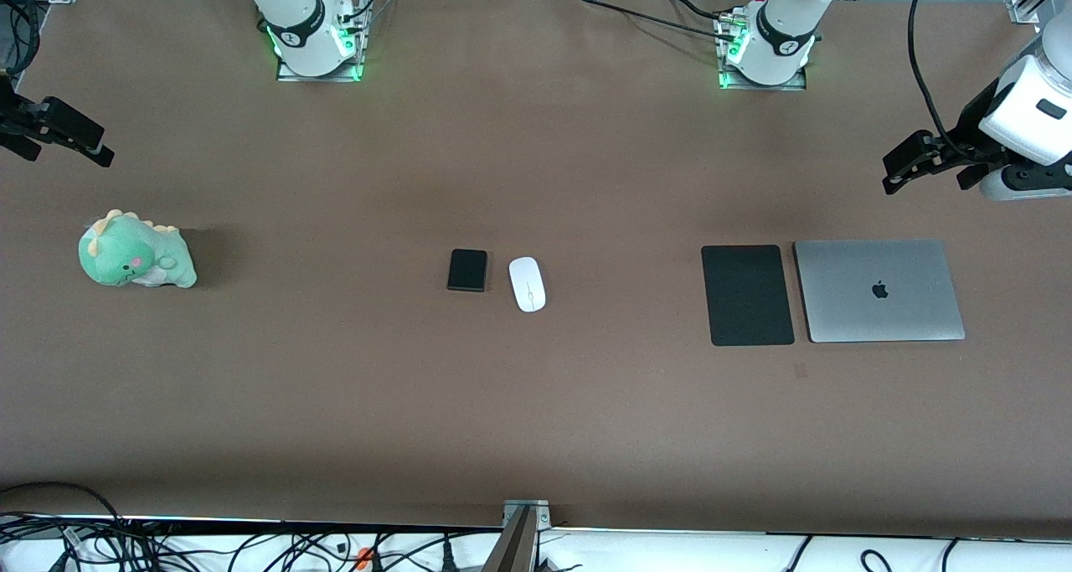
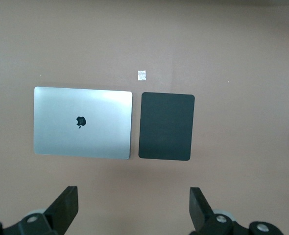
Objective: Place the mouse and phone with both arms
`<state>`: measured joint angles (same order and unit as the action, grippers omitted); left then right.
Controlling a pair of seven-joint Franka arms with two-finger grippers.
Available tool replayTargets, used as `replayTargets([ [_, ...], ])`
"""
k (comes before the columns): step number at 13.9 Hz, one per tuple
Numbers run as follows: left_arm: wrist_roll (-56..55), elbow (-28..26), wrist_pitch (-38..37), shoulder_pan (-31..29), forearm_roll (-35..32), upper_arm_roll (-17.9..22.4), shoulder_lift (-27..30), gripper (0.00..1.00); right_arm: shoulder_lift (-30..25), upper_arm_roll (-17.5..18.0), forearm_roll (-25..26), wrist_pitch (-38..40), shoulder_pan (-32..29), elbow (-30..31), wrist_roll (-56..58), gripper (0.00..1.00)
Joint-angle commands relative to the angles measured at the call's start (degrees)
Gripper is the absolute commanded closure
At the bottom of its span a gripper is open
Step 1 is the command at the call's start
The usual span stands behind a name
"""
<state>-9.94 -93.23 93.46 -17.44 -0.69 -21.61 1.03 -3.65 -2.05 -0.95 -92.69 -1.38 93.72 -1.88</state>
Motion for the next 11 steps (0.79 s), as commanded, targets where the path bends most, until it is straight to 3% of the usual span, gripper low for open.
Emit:
replayTargets([
  [1, 1.6, 0.2, 0.5, -0.3, 0.6, -0.5, 0.2, 0.0, -1.5, 1.0, 0.7, 0.6, -1.0, 0.9, 0.2, 0.0],
  [11, 0.9, 0.9, 0.5, -0.5, 1.0, -0.3, -0.3, 0.0, -1.4, 1.1, 0.7, 0.6, -1.0, 0.9, -0.1, 0.0],
])
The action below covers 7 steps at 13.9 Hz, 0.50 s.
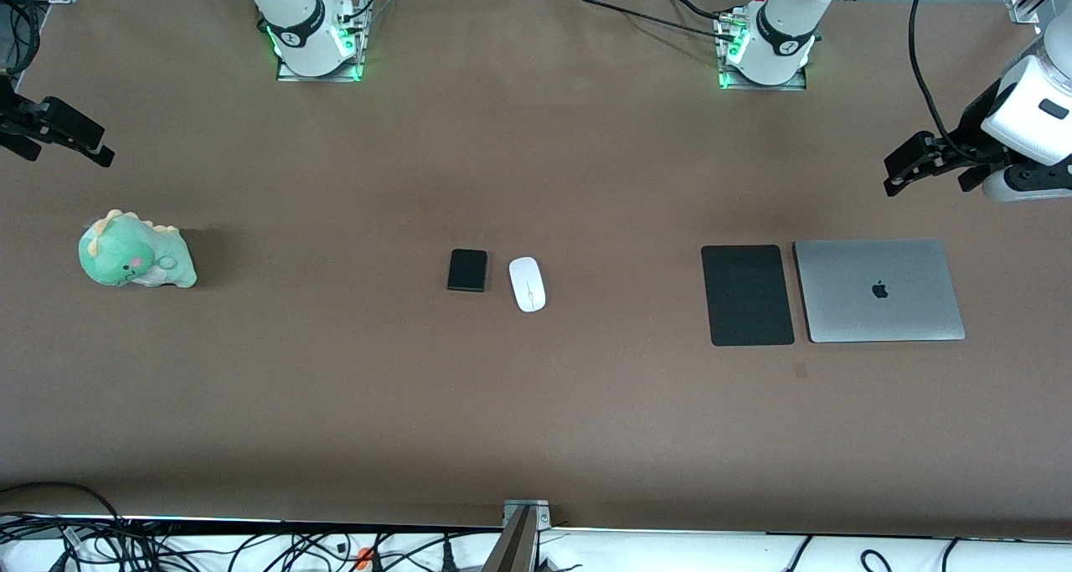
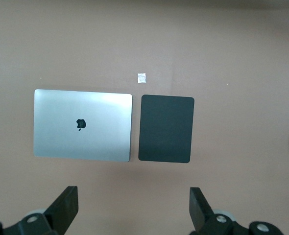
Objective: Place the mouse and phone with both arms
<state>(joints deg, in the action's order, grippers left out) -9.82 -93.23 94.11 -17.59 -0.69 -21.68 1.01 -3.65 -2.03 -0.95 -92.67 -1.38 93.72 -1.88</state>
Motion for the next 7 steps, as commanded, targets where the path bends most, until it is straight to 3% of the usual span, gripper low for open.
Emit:
replayTargets([
  [1, 0.8, 0.9, -0.2, -0.4, 1.0, -0.2, -0.3, 0.0, -1.5, 1.1, 0.7, 0.6, -1.0, 0.9, -0.1, 0.0],
  [7, 0.9, 1.1, -0.1, -0.3, 0.7, -0.2, -0.5, 0.0, -1.5, 1.0, 0.6, 0.6, -1.0, 0.8, 0.7, 0.0],
])
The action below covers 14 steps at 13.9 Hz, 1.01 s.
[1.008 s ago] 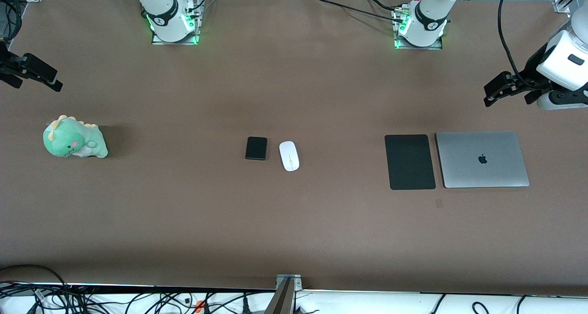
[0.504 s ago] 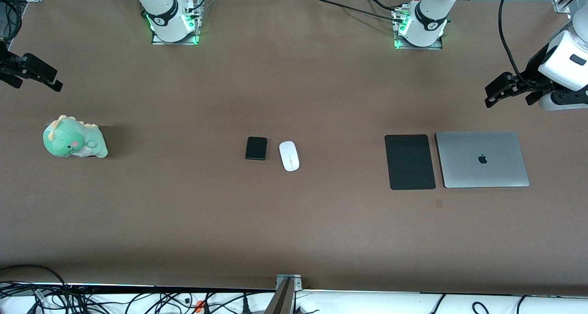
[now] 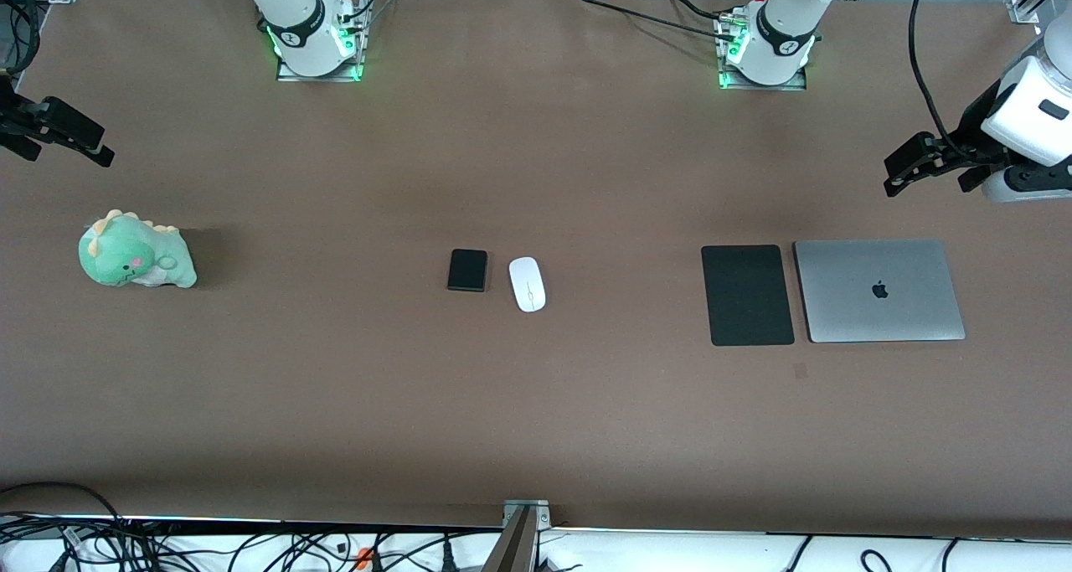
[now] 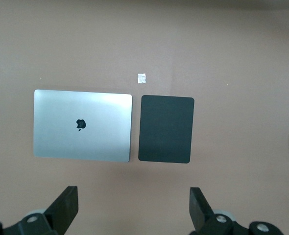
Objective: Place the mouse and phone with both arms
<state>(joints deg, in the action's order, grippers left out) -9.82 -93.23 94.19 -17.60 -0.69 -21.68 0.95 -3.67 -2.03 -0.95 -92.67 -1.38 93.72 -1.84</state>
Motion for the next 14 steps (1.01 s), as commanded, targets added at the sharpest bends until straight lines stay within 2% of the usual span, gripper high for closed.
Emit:
replayTargets([
  [1, 0.9, 1.2, -0.1, -0.2, 0.8, -0.2, -0.4, 0.0, -1.5, 1.0, 0.6, 0.6, -1.0, 0.6, 0.6, 0.0],
  [11, 1.5, 1.5, 0.1, 0.2, 1.2, -0.5, -1.3, 0.0, -1.5, 1.0, 0.6, 0.6, -1.0, 0.4, 0.6, 0.0],
  [14, 1.2, 3.1, 0.0, 0.2, 1.6, -0.7, -2.3, 0.0, -1.5, 1.1, 0.6, 0.6, -1.0, 0.4, 0.3, 0.0],
])
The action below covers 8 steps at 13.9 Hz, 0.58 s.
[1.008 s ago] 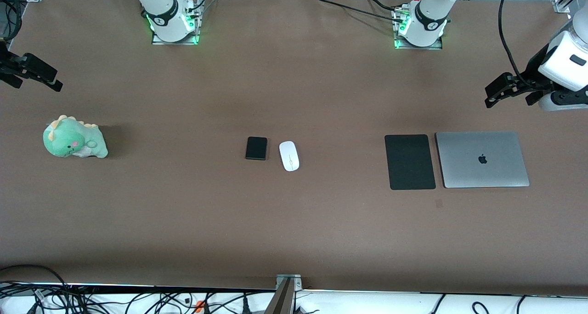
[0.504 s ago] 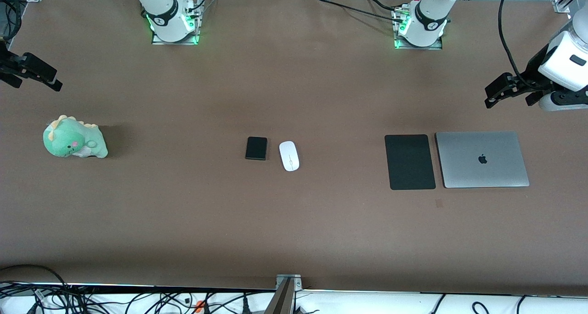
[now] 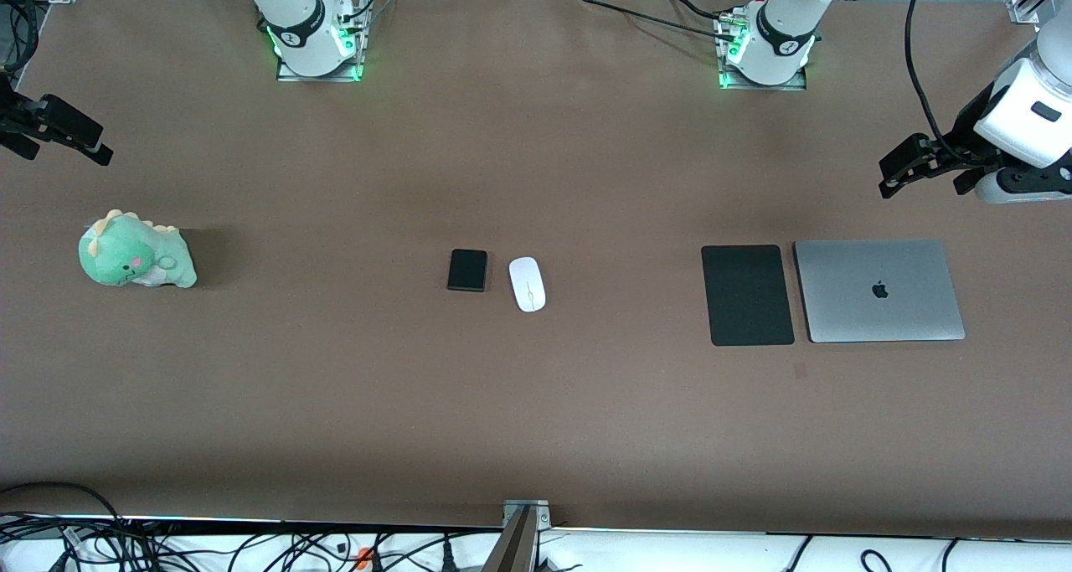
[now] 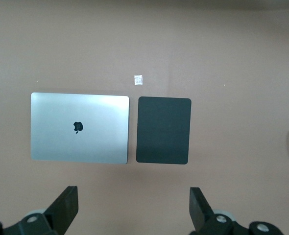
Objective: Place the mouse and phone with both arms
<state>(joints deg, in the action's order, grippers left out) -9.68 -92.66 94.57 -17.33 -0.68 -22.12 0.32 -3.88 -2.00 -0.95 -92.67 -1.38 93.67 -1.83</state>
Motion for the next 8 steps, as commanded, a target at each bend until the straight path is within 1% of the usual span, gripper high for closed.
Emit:
replayTargets([
  [1, 0.9, 2.8, -0.4, -0.1, 2.0, -0.2, -1.8, 0.0, -1.2, 1.0, 0.6, 0.6, -1.0, 0.5, 0.2, 0.0],
  [2, 1.1, 3.2, -0.4, -0.2, 3.7, 0.0, -2.1, 0.0, -1.3, 1.1, 0.4, 0.6, -1.0, 0.5, 0.2, 0.0],
  [6, 1.2, 3.2, -0.4, -0.2, 4.0, 0.0, -2.6, 0.0, -1.3, 1.1, 0.4, 0.6, -1.0, 0.5, 0.2, 0.0],
  [8, 1.2, 3.2, -0.5, 0.1, 3.2, -0.4, -5.6, 0.0, -1.2, 1.9, 0.4, 0.6, -1.0, 1.0, -0.4, 0.0],
])
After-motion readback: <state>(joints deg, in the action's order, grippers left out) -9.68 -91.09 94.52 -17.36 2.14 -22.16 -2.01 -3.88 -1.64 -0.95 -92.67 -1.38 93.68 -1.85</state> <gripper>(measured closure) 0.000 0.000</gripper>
